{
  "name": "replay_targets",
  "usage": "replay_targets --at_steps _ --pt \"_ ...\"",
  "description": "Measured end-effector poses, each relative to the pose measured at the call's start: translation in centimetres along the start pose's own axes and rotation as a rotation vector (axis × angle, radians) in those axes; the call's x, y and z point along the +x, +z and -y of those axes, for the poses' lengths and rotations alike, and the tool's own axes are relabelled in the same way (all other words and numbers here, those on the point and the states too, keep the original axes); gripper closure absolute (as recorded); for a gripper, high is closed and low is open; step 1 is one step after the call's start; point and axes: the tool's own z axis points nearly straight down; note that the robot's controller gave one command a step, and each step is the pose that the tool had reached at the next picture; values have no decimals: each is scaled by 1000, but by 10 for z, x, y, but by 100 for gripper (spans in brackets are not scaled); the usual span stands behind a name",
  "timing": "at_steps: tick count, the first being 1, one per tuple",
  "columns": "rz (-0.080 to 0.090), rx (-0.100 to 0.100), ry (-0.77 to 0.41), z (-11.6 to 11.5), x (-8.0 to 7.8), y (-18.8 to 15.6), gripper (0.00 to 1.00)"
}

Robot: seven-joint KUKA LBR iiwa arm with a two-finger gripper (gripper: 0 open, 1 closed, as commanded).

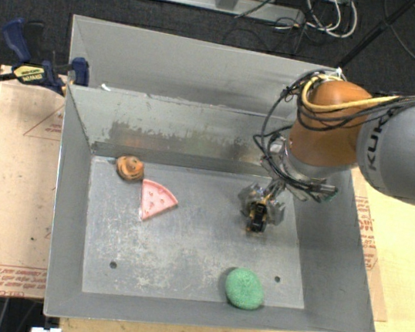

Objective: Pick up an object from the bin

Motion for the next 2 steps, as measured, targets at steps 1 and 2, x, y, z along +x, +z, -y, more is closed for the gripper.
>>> replay_targets --at_steps 1,2 --pt "0 0 0 0 0 0 100" --pt "-3 -4 0 -2 1 -5 100"
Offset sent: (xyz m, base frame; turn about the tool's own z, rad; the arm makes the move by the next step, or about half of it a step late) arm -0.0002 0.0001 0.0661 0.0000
